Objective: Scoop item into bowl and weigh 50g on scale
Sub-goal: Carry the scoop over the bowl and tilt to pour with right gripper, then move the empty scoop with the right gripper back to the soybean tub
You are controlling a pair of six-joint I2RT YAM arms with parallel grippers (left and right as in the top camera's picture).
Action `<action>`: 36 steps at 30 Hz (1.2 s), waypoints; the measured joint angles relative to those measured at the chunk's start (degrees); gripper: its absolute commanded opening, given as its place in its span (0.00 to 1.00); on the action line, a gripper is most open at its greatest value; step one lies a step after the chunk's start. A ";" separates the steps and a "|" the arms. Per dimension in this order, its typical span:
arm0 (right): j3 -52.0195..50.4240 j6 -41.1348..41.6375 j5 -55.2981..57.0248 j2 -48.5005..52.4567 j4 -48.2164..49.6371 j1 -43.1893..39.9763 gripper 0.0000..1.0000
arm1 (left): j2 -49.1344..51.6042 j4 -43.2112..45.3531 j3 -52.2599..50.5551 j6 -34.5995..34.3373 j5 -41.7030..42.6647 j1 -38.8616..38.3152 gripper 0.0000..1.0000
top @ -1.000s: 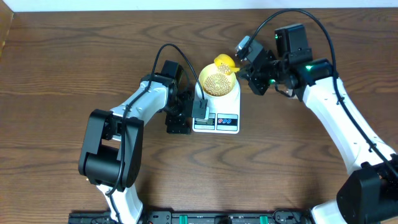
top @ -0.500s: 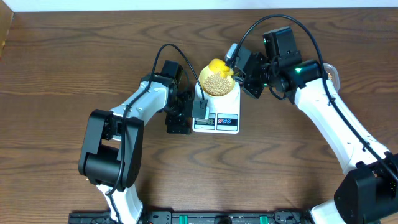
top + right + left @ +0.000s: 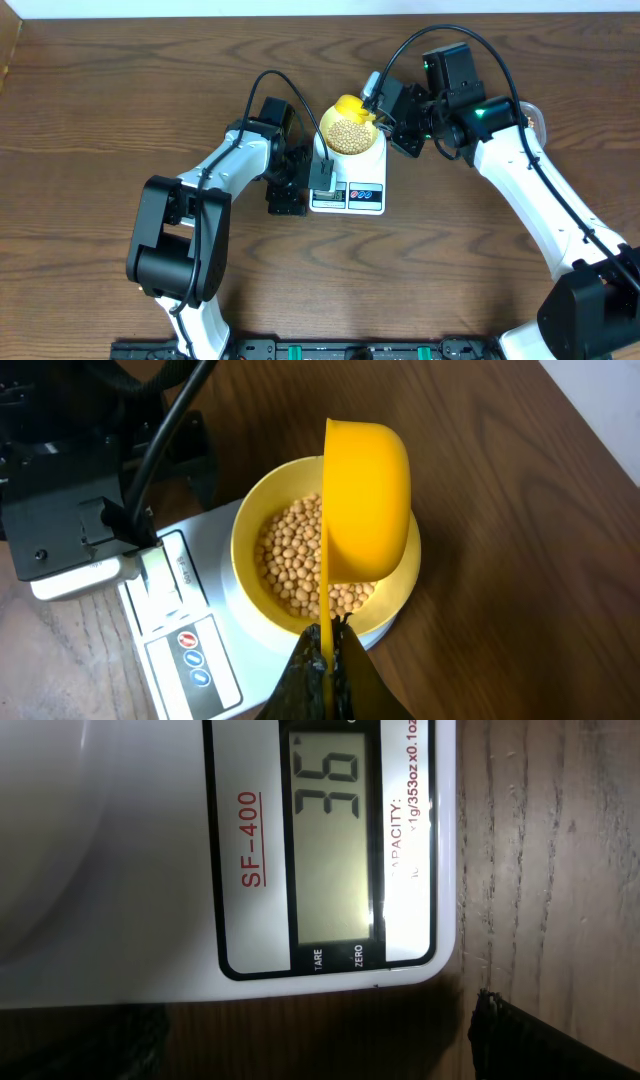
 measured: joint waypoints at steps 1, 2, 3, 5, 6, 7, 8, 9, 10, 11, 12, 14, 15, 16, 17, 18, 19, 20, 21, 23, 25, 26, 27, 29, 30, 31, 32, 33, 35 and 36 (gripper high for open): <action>0.00 -0.11 0.00 0.00 0.11 0.00 0.01 | 0.00 -0.02 0.00 0.00 0.00 0.00 0.98; 0.00 -0.22 0.00 0.00 0.24 0.00 0.01 | 0.00 -0.02 0.00 0.00 0.00 0.00 0.98; 0.00 -0.24 0.00 0.00 0.31 0.00 0.01 | 0.00 -0.02 0.00 0.00 0.02 0.00 0.98; 0.00 -0.44 0.00 0.00 0.33 0.00 0.01 | 0.00 0.00 0.00 0.00 0.00 0.00 0.98; 0.00 -0.48 0.00 0.00 0.39 0.00 0.01 | 0.00 -0.02 0.00 0.00 0.02 0.00 0.98; 0.00 -0.46 0.00 0.00 0.68 0.00 0.01 | 0.00 0.00 0.00 0.00 0.00 0.00 0.98; 0.00 -0.02 -0.04 0.00 1.25 0.00 0.01 | 0.00 0.00 0.00 0.00 0.02 0.00 0.98; 0.00 1.09 -0.11 0.00 2.32 -0.07 0.01 | 0.00 -0.02 0.00 -0.02 0.02 0.00 0.98; 0.00 2.45 -0.28 0.00 3.50 -0.13 0.01 | 0.00 -0.02 0.00 0.00 0.02 0.00 0.98; 0.00 3.96 -0.50 0.00 4.52 -0.26 0.01 | 0.00 -0.02 0.00 0.00 0.00 0.00 0.98; 0.02 5.64 -0.66 -0.02 5.53 -0.50 0.01 | 0.00 -0.02 0.00 0.00 0.00 0.00 0.98; 0.24 10.60 -0.94 -0.39 6.67 -1.88 0.01 | 0.00 0.00 0.00 0.00 0.02 0.00 0.98; 0.44 11.96 -0.98 -0.55 6.54 -2.45 0.01 | 0.00 -0.02 0.00 0.00 0.00 0.00 0.98; 1.09 14.12 -1.05 -0.85 5.68 -3.52 0.01 | 0.00 0.00 0.00 0.00 0.00 0.00 0.98; 2.51 16.02 -1.01 -1.18 3.23 -4.96 0.01 | 0.00 -0.02 0.00 0.00 0.00 0.00 0.98; 3.93 17.18 -0.94 -1.29 1.29 -5.86 0.01 | 0.00 -0.02 0.00 0.00 0.00 0.00 0.98; 6.19 18.49 -0.70 -1.51 -2.40 -7.26 0.01 | 0.00 0.00 0.00 0.00 0.02 0.00 0.98; 8.59 19.47 -0.44 -1.64 -5.97 -8.46 0.01 | 0.00 0.00 0.00 0.00 0.00 0.00 0.98; 10.84 20.15 0.26 -1.86 -9.40 -9.64 0.01 | 0.00 -0.02 0.00 0.00 0.00 0.00 0.98; 15.10 21.29 2.56 -2.38 -16.35 -11.76 0.01 | 0.00 0.00 0.00 0.00 0.00 0.00 0.98; 18.45 22.03 5.95 -3.32 -23.04 -13.94 0.01 | 0.00 -0.02 0.00 0.00 0.02 0.00 0.98; 19.32 22.34 7.45 -3.74 -25.33 -14.86 0.01 | 0.00 0.00 0.00 0.00 0.00 0.00 0.98; 20.06 22.58 9.16 -4.13 -28.04 -15.87 0.01 | 0.00 -0.02 0.00 0.00 0.00 0.00 0.98; 20.52 22.99 11.78 -4.50 -31.76 -17.79 0.01 | 0.00 0.00 0.00 0.00 0.00 0.00 0.98; 20.55 23.19 12.68 -4.50 -32.79 -18.45 0.01 | 0.00 -0.02 0.00 0.00 0.02 0.00 0.98; 20.55 23.54 13.79 -4.42 -33.90 -19.26 0.01 | 0.00 0.00 0.00 0.00 0.02 0.00 0.98; 20.55 24.06 14.95 -4.15 -34.75 -20.02 0.01 | 0.00 -0.02 0.00 0.00 0.02 0.00 0.98; 20.55 24.61 16.13 -3.80 -35.28 -20.92 0.01 | 0.00 0.00 0.00 0.00 0.00 0.00 0.98; 20.55 25.33 17.68 -2.89 -35.60 -22.43 0.01 | 0.00 0.00 0.00 0.00 0.02 0.00 0.98; 20.55 25.64 18.21 -2.32 -35.65 -23.06 0.01 | 0.00 0.00 0.00 0.00 0.02 0.00 0.98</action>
